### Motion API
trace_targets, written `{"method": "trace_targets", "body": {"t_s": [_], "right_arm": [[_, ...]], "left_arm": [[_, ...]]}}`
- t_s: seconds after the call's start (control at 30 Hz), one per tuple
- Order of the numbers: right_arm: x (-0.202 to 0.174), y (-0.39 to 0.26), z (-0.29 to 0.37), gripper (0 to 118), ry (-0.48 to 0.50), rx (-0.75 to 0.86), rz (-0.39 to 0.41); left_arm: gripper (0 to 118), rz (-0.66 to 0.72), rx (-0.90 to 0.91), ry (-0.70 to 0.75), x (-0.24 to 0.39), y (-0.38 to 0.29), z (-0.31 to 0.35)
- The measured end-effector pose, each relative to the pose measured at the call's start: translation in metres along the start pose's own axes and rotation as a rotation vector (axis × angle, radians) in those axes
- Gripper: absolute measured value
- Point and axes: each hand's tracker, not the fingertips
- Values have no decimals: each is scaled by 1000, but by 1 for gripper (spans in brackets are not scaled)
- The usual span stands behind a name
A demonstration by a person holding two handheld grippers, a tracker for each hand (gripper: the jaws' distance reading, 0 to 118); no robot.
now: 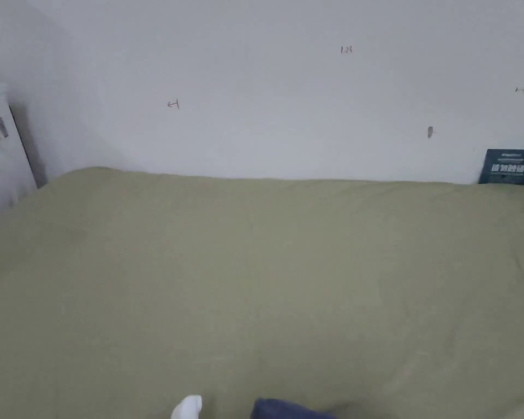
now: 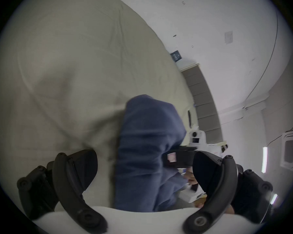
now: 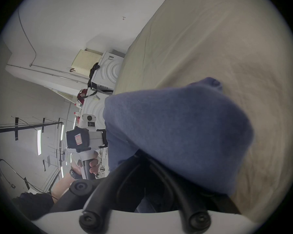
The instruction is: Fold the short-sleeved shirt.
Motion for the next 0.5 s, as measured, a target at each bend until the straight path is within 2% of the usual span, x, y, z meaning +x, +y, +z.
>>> {"method": "trace_targets", "body": {"t_s": [0.03,0.07,0.1,0.13,0.17,0.2,0.27,0.33,0.5], "right_arm": [[1,0,2,1,-5,2,-7],[1,0,4,1,-7,6,-12],[0,-1,7,1,-12,13,-13],[-1,-2,7,1,-18,20,-16],[-1,-2,7,1,-27,21,-19],[0,-2,8,1,-31,22,-18],[-1,-2,9,1,-32,31,-18],[-4,-3,9,1,-39,32,-8],[-21,-3,9,0,-59,64,62]], "left_arm": [[81,7,-12,13,1,-2,-2],[42,-9,-16,11,2,-7,-4],[26,-54,-36,46,4,-11,-7],[26,-94,-44,153,5,-15,-12],[26,-103,-31,194,2,-19,-14],[25,-23,2,69,-7,-19,-9],[25,84,8,21,-12,-20,-7],[25,15,1,38,-10,-17,-6],[25,-32,-38,49,-2,3,6]]}}
